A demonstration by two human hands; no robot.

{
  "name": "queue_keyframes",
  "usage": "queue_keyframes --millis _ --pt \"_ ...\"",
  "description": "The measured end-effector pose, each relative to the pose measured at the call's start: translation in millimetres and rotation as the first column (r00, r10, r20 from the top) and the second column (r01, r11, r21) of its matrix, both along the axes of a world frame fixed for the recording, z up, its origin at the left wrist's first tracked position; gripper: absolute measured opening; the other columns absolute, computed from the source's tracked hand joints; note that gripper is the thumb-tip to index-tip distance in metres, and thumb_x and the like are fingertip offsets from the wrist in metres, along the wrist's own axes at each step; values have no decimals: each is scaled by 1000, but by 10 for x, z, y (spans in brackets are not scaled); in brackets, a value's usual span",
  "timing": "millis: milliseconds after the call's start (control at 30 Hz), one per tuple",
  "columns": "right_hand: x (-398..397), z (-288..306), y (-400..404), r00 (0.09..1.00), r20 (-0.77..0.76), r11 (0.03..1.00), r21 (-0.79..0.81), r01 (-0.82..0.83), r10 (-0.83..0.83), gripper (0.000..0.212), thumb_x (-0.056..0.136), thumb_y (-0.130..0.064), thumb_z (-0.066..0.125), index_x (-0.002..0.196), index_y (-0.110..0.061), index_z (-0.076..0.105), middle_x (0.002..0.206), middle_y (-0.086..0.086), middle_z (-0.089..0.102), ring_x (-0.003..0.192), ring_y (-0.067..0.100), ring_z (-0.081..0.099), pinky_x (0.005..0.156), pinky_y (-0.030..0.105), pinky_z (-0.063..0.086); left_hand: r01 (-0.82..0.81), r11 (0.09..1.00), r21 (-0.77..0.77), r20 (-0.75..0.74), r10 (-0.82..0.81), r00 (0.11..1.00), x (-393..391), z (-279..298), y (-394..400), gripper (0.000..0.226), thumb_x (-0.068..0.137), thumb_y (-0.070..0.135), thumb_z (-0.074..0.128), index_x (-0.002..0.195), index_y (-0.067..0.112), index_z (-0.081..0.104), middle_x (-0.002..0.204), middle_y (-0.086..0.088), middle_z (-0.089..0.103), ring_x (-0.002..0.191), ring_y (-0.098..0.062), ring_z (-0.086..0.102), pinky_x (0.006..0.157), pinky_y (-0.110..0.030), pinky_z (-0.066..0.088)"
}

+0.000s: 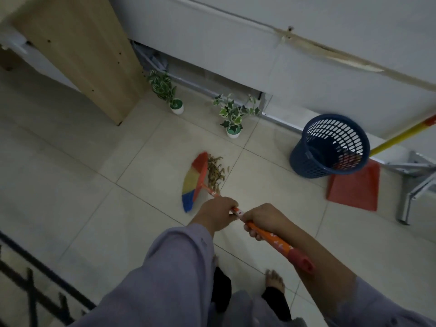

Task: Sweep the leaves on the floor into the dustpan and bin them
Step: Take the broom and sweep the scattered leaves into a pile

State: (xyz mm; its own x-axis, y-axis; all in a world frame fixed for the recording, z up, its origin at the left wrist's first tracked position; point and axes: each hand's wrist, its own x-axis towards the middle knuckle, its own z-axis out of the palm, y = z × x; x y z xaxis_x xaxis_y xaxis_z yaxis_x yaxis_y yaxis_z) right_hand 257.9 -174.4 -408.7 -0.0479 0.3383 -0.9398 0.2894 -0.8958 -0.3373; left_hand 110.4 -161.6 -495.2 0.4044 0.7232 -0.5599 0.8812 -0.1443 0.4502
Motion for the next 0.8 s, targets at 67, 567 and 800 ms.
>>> queue_keyframes --millis 67,567,800 --pt "-22 116 -25 999 -6 999 28 47 -47 7 83 -4 60 80 2 60 53 10 57 31 13 47 36 16 37 34 999 10 17 -34 999 -8 37 72 35 91 27 57 123 14 59 125 -6 62 115 -25 58 96 -44 49" --pt "-271 -82 150 936 -79 939 -59 338 -342 12 89 -10 59 82 -1 58 59 10 54 28 10 45 31 14 36 72 997 2 -73 -72 995 -269 -65 284 54 95 18 50 146 25 33 151 0 39 137 -23 38 106 -43 43" --pt "-192 492 195 992 128 993 114 -29 14 13 82 -11 62 81 2 64 61 11 62 33 12 50 35 16 40 -101 974 205 111 80 991 -222 114 210 49 87 1 47 129 25 51 130 -1 56 121 -23 50 99 -36 45"
